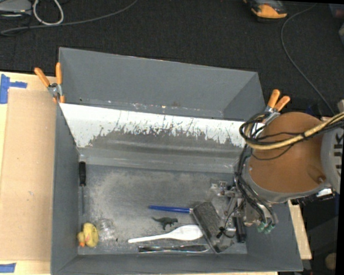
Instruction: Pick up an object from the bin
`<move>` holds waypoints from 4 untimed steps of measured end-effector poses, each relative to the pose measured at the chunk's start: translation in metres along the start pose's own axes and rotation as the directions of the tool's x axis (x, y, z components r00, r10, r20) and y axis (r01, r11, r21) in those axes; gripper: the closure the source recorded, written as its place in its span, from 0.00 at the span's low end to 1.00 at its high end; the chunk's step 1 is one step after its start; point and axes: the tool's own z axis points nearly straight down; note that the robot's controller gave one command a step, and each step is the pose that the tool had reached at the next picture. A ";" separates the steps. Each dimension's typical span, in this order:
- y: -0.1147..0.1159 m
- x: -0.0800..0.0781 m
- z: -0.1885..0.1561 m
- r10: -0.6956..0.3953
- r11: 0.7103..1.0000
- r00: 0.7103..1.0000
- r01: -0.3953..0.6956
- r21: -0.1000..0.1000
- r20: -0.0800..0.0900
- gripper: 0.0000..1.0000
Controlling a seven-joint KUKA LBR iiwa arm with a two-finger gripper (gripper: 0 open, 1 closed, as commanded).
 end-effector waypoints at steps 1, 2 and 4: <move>0.000 -0.001 -0.002 -0.001 1.000 1.000 0.001 0.000 0.005 0.00; 0.024 0.000 0.069 -0.149 0.989 0.989 0.149 0.001 0.006 0.00; 0.056 -0.001 0.137 0.034 0.999 0.999 -0.034 0.000 0.023 0.00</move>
Offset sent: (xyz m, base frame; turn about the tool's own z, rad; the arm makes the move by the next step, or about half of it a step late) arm -0.0021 0.0478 -0.1381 -0.2884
